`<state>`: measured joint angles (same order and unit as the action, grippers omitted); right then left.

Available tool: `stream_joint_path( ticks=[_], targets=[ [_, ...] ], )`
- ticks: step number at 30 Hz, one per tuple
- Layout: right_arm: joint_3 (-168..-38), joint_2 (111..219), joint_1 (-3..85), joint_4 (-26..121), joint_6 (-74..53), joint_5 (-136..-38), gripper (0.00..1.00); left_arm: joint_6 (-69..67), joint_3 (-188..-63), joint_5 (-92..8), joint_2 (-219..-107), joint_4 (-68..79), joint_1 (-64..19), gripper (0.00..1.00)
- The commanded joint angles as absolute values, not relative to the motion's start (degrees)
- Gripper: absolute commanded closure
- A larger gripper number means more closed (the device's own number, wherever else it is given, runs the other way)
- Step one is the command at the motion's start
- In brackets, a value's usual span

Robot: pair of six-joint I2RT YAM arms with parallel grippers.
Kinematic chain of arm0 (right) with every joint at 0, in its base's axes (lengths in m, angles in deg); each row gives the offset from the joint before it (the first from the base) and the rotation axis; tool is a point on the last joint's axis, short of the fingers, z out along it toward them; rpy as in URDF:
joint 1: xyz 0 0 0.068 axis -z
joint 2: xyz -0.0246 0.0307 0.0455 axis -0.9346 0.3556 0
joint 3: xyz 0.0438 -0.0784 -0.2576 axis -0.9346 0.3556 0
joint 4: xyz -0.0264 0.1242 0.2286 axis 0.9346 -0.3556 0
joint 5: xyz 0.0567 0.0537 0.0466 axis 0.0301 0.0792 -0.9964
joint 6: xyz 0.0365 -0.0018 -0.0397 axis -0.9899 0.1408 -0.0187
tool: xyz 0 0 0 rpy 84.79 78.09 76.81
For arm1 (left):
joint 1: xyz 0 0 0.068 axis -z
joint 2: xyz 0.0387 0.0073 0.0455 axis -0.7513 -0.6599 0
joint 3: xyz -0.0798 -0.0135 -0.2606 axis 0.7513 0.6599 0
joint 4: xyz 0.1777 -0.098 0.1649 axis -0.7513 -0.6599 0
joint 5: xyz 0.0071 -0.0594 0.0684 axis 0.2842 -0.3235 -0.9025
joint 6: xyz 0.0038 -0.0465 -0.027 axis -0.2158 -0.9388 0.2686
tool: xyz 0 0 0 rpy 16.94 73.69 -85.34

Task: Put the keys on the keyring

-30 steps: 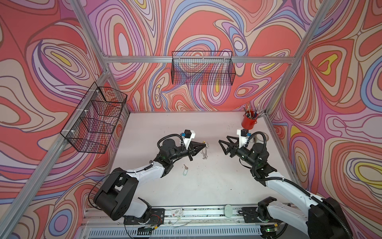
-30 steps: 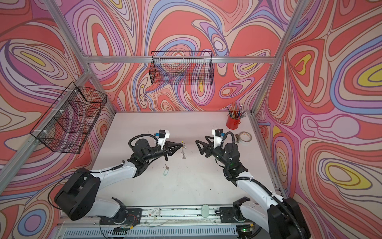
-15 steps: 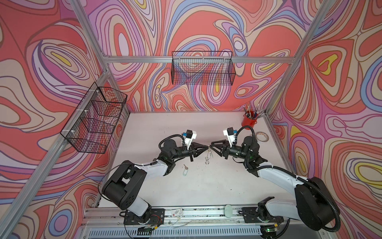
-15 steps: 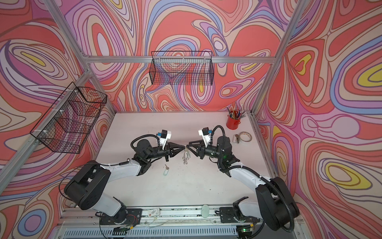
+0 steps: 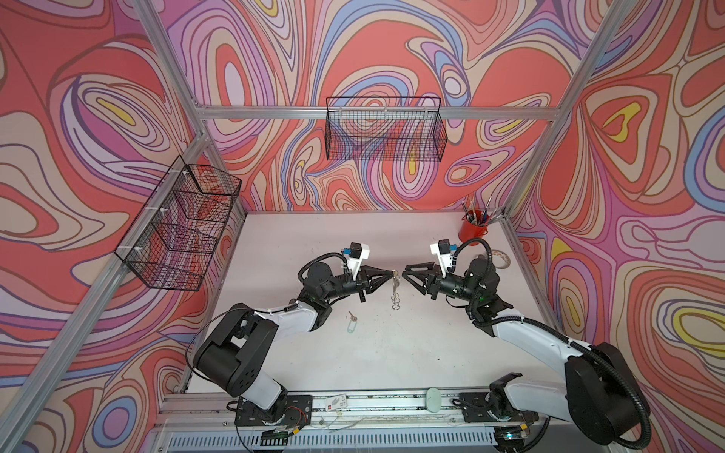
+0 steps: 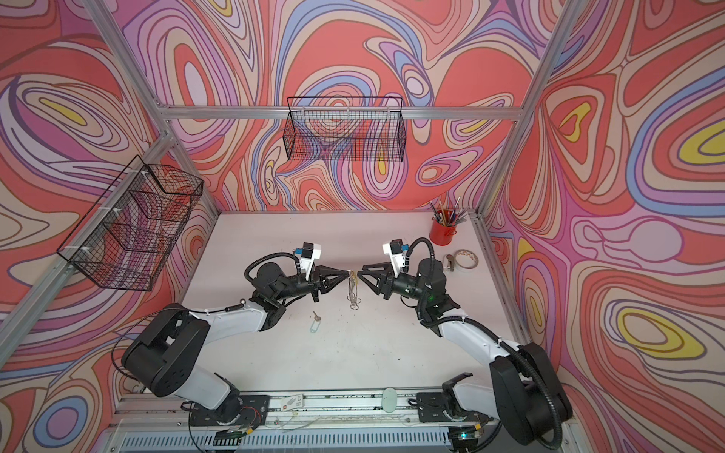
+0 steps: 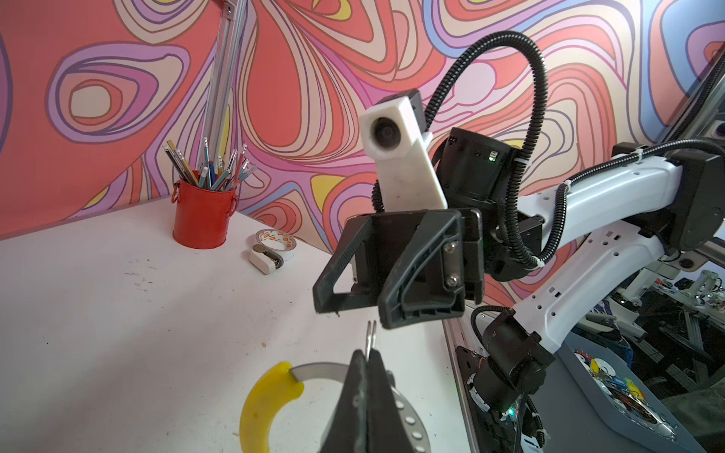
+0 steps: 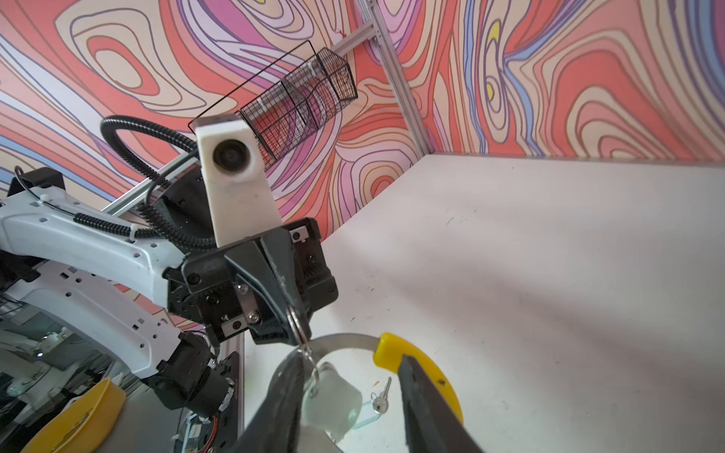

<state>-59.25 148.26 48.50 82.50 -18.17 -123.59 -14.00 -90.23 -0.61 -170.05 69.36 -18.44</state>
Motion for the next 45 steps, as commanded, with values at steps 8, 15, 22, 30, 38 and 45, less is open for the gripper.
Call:
stream_joint_path(
  ticks=[8,15,22,30,38,45],
  targets=[
    [-61.0,151.6,46.9,85.0,-20.0,-128.2,0.59,-15.3,-91.1,0.1,-170.8,74.2,-18.7,1.0],
    [-61.8,154.1,45.4,87.1,-21.1,-128.7,0.7,-15.1,-91.3,0.1,-171.2,74.1,-18.7,1.0],
    [-61.7,155.2,45.2,87.4,-21.1,-128.5,0.89,-14.7,-90.9,0.1,-171.2,73.8,-18.7,1.0],
    [-61.3,155.9,44.7,86.9,-20.2,-127.2,1.0,-11.9,-91.6,0.5,-170.2,69.2,-18.7,1.0],
    [-60.8,154.7,44.5,85.9,-17.0,-125.3,1.0,-5.6,-91.9,0.1,-165.8,58.5,-18.7,1.0],
    [-59.7,153.7,44.3,87.5,-14.2,-125.4,1.0,0.9,-93.7,0.5,-161.9,46.5,-18.7,1.0]
  ],
)
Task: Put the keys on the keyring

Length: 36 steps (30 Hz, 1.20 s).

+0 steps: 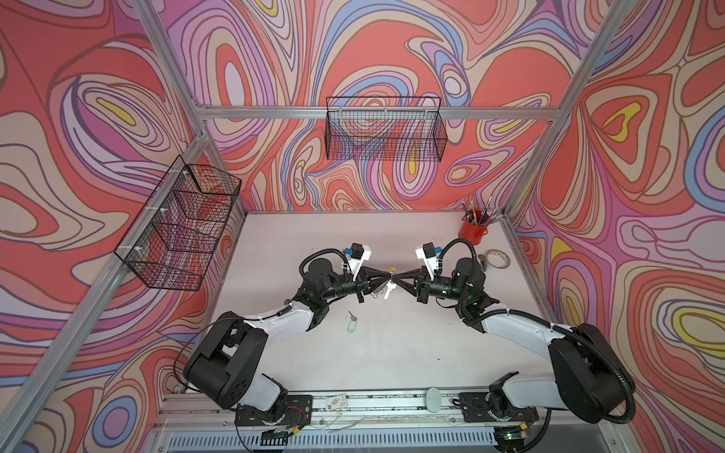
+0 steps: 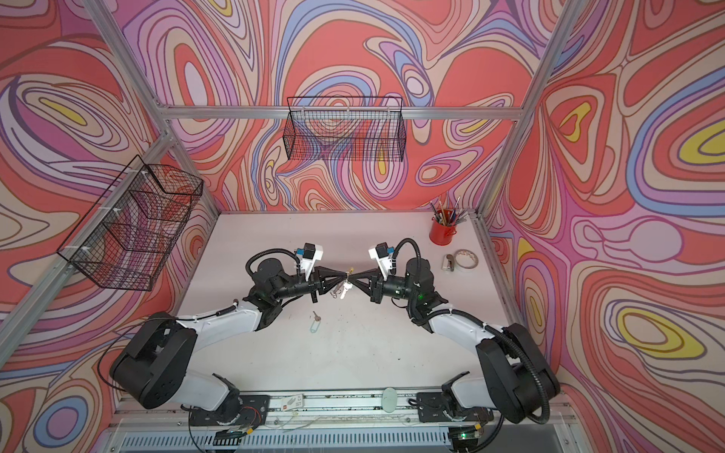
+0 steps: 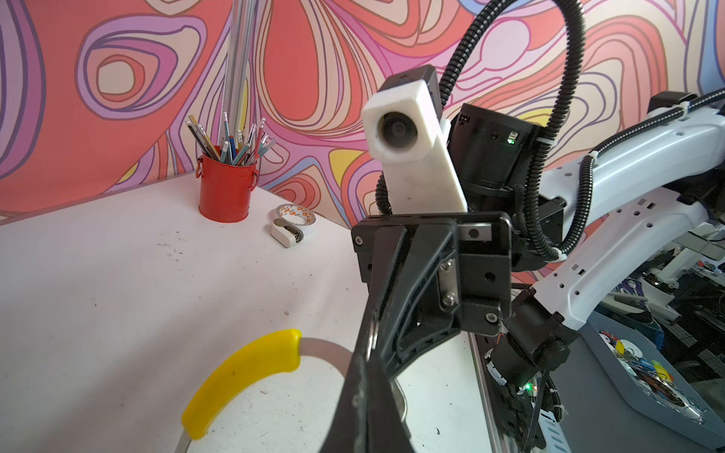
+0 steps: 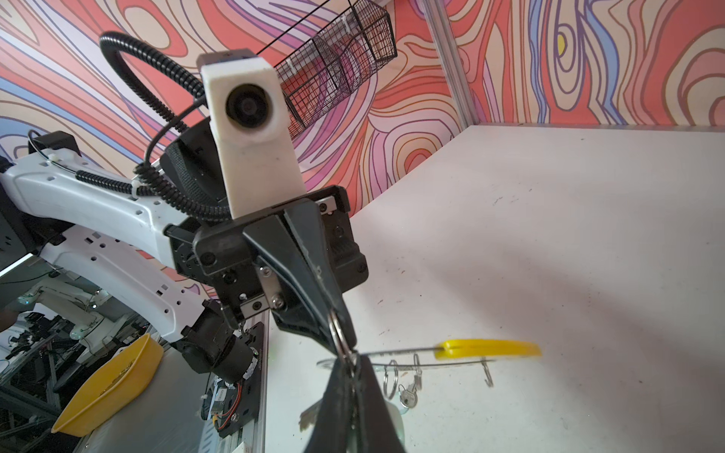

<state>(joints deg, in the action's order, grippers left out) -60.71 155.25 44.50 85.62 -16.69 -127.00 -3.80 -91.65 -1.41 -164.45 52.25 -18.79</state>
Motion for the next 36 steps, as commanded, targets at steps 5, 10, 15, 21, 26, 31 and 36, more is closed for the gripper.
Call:
stream_joint_path(
  ticks=[5,10,15,21,26,31,36],
  targets=[
    [-57.8,151.3,44.0,87.6,-9.9,-124.3,1.0,8.0,-95.5,0.0,-158.4,34.5,-18.7,0.92],
    [-57.5,149.9,43.9,85.7,-7.0,-124.3,1.0,15.8,-98.7,-0.8,-155.5,21.3,-18.7,0.77],
    [-57.1,148.7,43.5,83.0,-1.9,-123.2,1.0,29.1,-103.1,-2.4,-152.7,4.6,-18.8,0.61],
    [-57.0,146.6,42.2,77.7,6.9,-120.2,1.0,49.5,-112.4,-6.1,-152.9,-17.2,-18.8,0.57],
    [-57.1,146.3,41.2,76.2,10.2,-119.7,1.0,59.1,-119.9,-10.5,-156.3,-25.2,-17.6,0.57],
    [-57.1,145.9,39.9,75.4,11.9,-118.9,1.0,61.4,-125.2,-11.3,-160.8,-27.0,-16.0,0.61],
    [-56.9,145.7,39.7,75.6,11.8,-119.2,1.0,64.0,-129.7,-11.5,-164.8,-31.5,-14.2,0.7]
  ],
)
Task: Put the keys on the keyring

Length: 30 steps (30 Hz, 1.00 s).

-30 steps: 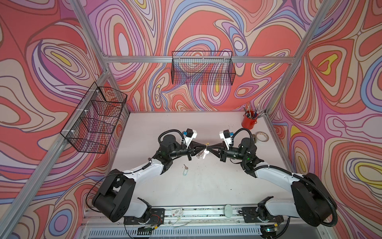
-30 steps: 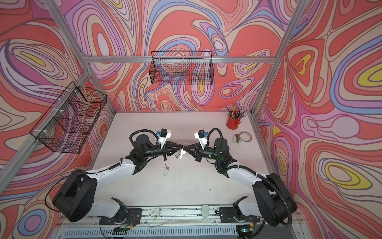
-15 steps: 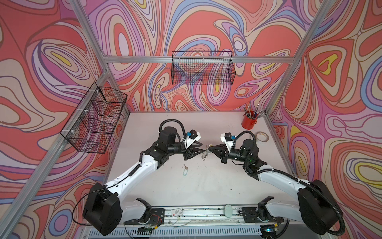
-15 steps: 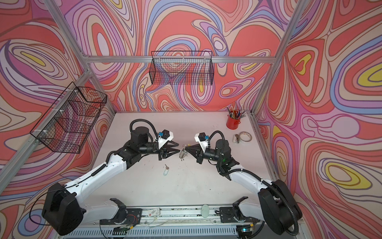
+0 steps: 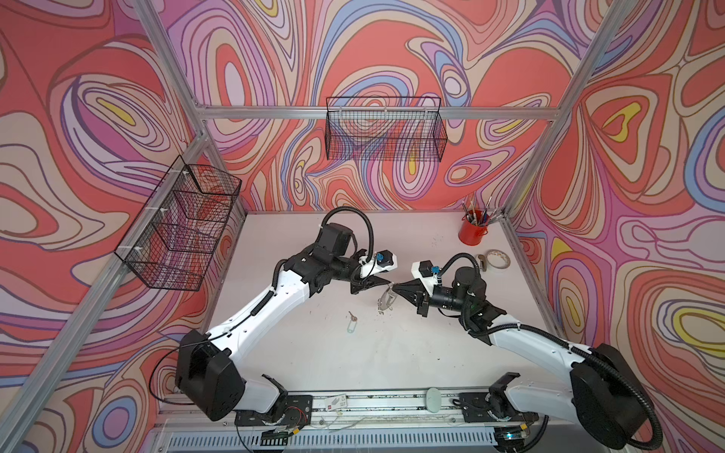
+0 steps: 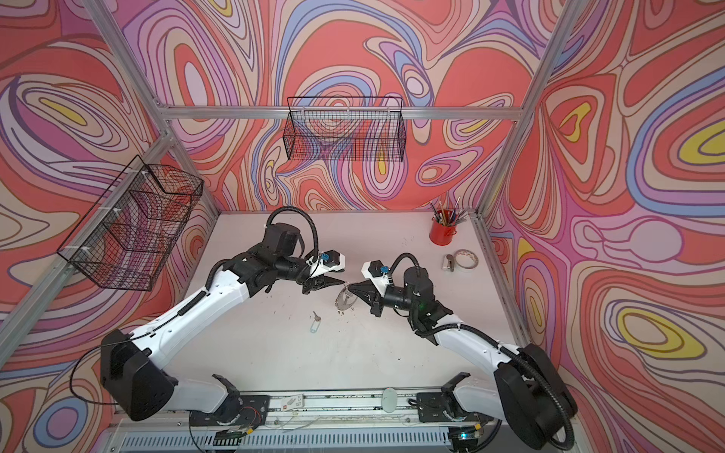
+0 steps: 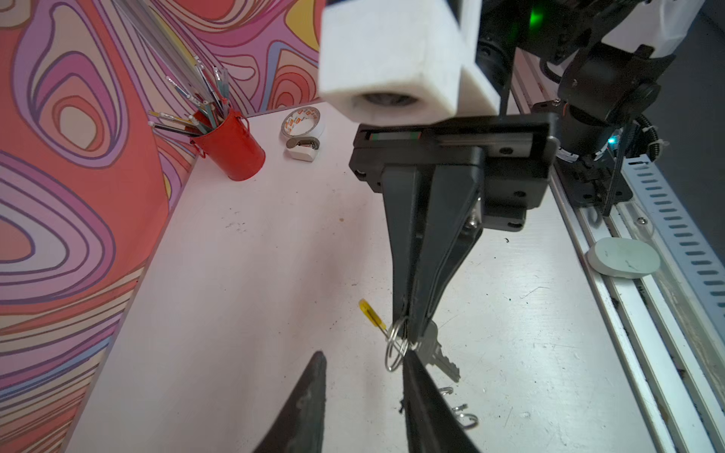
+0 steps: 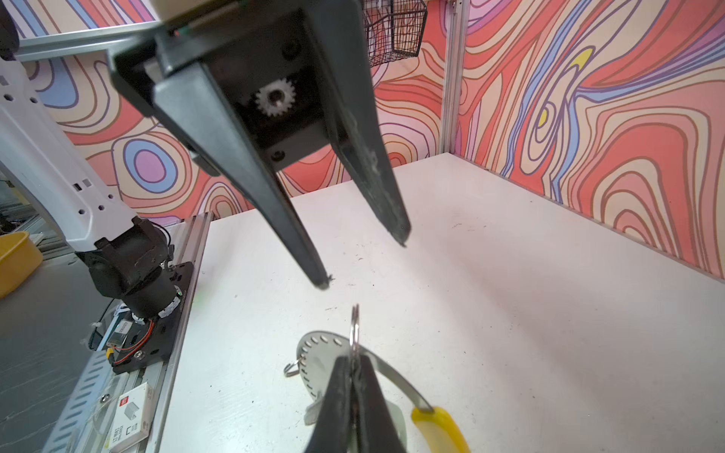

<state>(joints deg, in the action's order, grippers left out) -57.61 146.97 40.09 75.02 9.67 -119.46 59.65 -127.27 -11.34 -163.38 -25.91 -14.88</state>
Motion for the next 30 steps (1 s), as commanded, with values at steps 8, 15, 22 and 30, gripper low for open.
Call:
stream_joint_path(
  ticks=[8,15,22,30],
  targets=[
    [-56.8,145.6,39.6,76.2,11.1,-119.3,1.0,64.8,-131.1,-11.3,-166.5,-33.1,-13.4,0.8],
    [-56.8,146.1,39.6,77.4,10.4,-119.6,1.0,63.9,-131.5,-11.1,-167.4,-32.6,-13.1,0.96],
    [-56.8,145.7,39.6,76.8,11.0,-119.1,1.0,62.5,-130.7,-10.7,-167.7,-31.7,-13.2,1.0],
    [-55.3,142.6,39.7,75.2,9.9,-110.8,0.85,47.7,-126.3,-10.1,-164.3,-20.2,-16.1,1.0]
  ],
)
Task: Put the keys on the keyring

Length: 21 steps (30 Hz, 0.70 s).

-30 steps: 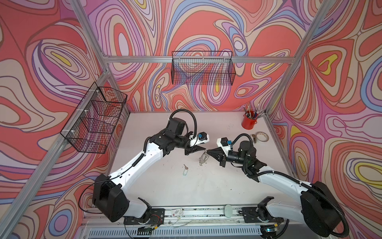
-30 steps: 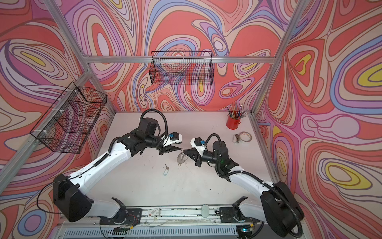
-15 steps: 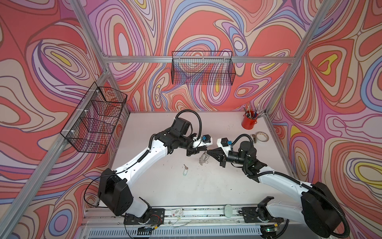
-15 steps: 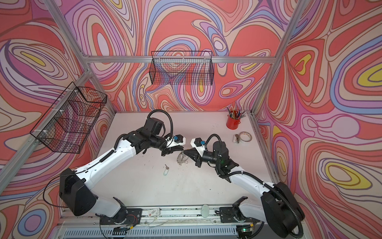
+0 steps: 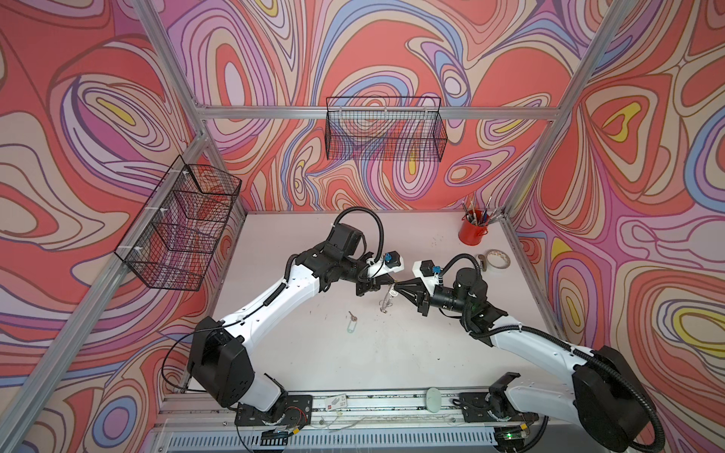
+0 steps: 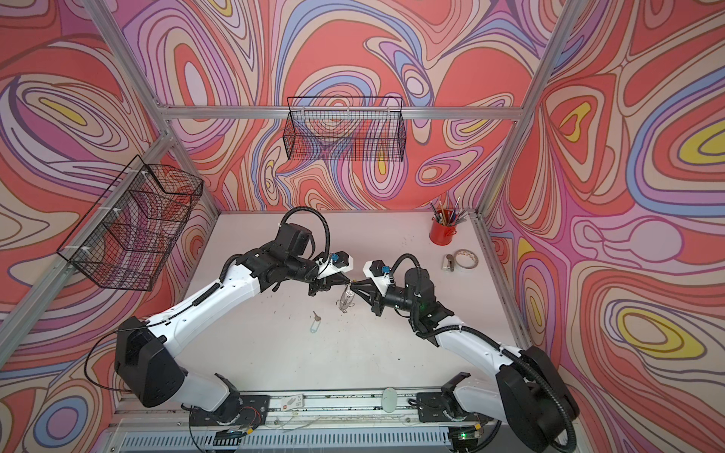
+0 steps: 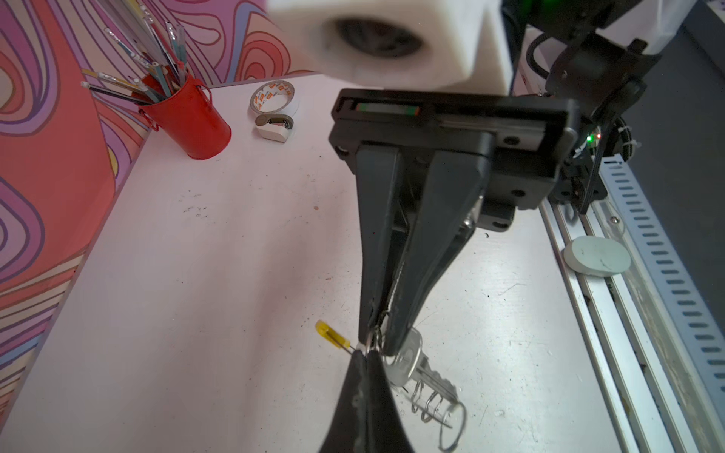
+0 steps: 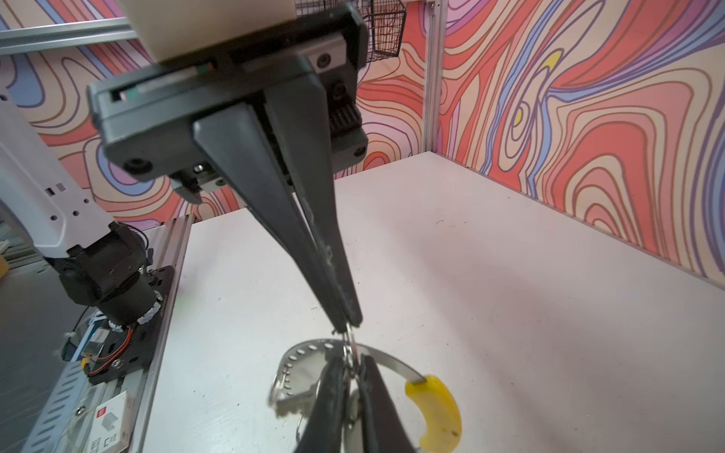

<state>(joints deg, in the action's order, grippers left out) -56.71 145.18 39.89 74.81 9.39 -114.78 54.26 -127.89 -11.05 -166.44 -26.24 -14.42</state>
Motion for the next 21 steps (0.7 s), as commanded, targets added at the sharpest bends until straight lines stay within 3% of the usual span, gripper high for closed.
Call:
stream_joint_path(
  ticks=[1,6,9,21],
  targets=[
    [-54.4,141.4,39.6,76.2,9.1,-108.1,0.79,46.4,-125.2,-9.7,-163.5,-18.6,-16.4,1.0],
    [-49.7,135.3,39.7,80.5,6.2,-101.4,0.53,39.5,-118.2,-8.5,-159.8,-8.8,-16.7,1.0],
    [-49.5,134.6,39.7,80.1,4.6,-99.2,0.45,33.4,-113.2,-8.0,-157.6,0.2,-16.8,1.0],
    [-51.9,140.2,39.7,81.8,4.2,-105.2,0.46,12.4,-96.3,-12.4,-153.7,34.2,-16.6,1.0]
  ],
)
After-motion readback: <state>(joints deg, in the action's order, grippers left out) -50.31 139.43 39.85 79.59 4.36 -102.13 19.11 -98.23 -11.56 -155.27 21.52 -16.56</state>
